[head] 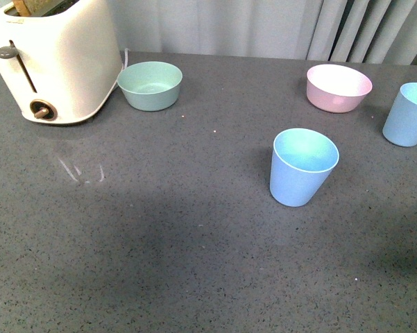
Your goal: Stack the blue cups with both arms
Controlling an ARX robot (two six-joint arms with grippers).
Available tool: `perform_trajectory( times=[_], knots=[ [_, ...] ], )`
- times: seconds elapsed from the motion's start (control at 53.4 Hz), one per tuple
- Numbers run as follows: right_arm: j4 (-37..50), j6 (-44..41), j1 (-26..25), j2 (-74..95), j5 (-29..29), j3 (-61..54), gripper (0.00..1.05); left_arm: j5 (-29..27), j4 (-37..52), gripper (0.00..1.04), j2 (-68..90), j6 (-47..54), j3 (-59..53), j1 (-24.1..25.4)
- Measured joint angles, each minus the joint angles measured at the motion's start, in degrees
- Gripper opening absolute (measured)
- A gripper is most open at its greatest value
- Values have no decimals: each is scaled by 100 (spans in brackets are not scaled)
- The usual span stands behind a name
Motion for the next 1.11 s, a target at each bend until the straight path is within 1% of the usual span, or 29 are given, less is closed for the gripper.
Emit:
perform_trajectory(
  times=[0.131,0.169,0.281,0.3,0.319,0.337,0.356,0.375,0.393,0.412,0.45,0.487,0.6,0.656,0.693,0.731,0.806,0.862,0.974,1.049,1.105],
  knots=[
    [0,0,0,0,0,0,96,0,-28,2,-26,0,0,0],
    [0,0,0,0,0,0,96,-2,-28,5,-26,-2,0,0],
    [-13,20,-4,13,-35,7,96,0,-28,23,-26,-2,0,0],
    [-212,107,-74,120,-264,63,96,0,-28,26,-26,0,0,0],
    [-560,254,-197,280,-662,199,96,-2,-28,30,-26,0,0,0],
    [-752,313,-275,398,-837,271,96,-2,-28,32,-26,-2,0,0],
    [-1078,435,-450,691,-1152,424,96,-2,-28,35,-26,-2,0,0],
    [-1207,481,-535,850,-1307,498,96,-2,-28,37,-26,0,-2,0],
    [-1377,533,-715,1209,-1598,634,96,4,-28,41,-26,0,0,0],
    [-1373,579,-946,1725,-1912,782,96,2,-28,46,-28,0,0,0],
    [-1054,614,-1244,2533,-2229,1021,96,0,-28,55,-26,0,0,0],
    [-575,575,-1351,3314,-2304,1318,96,0,-28,64,-26,0,0,0],
    [404,157,-1381,4983,-2090,2076,96,0,-28,83,-26,0,0,0],
    [608,0,-1373,5565,-2052,2371,96,0,-28,90,-28,0,0,0],
    [721,-151,-1342,6118,-1998,2677,96,0,-28,97,-26,0,0,0],
    [721,-260,-1300,6511,-2000,2914,96,0,-28,98,-26,11,0,0],
    [715,-511,-1165,7241,-1974,3379,96,0,-28,95,-26,9,0,0],
    [697,-704,-1038,7733,-1829,3733,96,0,-28,96,-28,11,0,0],
    [656,-1294,-748,8918,-1207,4686,96,0,-28,96,-26,11,0,0],
    [636,-1493,-636,9309,-1010,5001,96,0,-28,96,-26,11,0,0],
    [544,-1572,-577,9530,-988,5200,96,0,-28,96,-26,11,0,0]
  ],
)
